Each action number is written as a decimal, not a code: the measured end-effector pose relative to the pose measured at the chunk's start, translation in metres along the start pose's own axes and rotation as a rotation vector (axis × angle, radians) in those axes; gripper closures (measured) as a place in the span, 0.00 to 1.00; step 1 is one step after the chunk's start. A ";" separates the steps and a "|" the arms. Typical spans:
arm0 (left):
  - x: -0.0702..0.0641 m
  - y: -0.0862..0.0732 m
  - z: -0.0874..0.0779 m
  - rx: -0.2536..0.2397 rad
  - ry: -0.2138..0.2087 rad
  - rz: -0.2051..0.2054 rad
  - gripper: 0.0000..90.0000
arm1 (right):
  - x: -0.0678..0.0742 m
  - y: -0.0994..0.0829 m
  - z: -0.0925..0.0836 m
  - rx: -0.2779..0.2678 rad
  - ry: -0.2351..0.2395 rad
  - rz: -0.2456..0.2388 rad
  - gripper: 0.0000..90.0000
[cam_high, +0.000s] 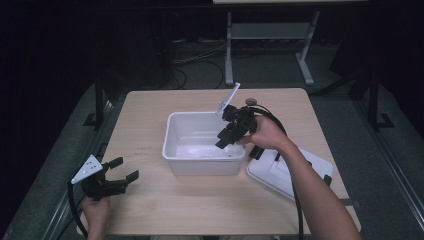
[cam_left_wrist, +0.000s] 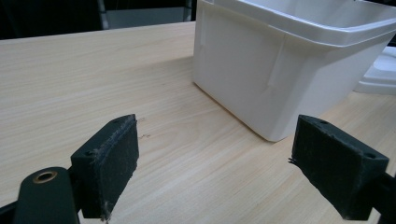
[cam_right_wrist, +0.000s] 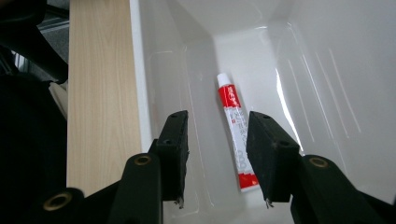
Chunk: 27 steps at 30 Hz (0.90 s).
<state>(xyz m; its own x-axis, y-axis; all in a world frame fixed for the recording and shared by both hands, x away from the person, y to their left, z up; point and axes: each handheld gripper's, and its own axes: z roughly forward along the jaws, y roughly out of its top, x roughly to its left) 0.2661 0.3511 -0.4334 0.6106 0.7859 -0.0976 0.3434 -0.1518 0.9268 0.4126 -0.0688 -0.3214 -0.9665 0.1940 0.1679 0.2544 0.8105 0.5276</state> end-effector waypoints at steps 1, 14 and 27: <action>0.000 0.000 0.000 0.001 0.000 0.000 0.16 | 0.000 -0.002 -0.003 0.000 -0.007 -0.001 0.64; 0.000 0.000 0.000 0.003 0.002 -0.001 0.16 | 0.004 -0.023 -0.035 -0.029 -0.060 0.042 0.60; 0.001 -0.001 -0.001 0.007 0.006 0.000 0.16 | 0.004 -0.050 -0.057 -0.047 -0.098 0.086 0.58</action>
<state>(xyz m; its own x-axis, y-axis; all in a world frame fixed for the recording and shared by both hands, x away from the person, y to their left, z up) 0.2658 0.3519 -0.4337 0.6062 0.7895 -0.0957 0.3483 -0.1554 0.9244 0.3979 -0.1404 -0.2997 -0.9390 0.3169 0.1332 0.3358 0.7623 0.5533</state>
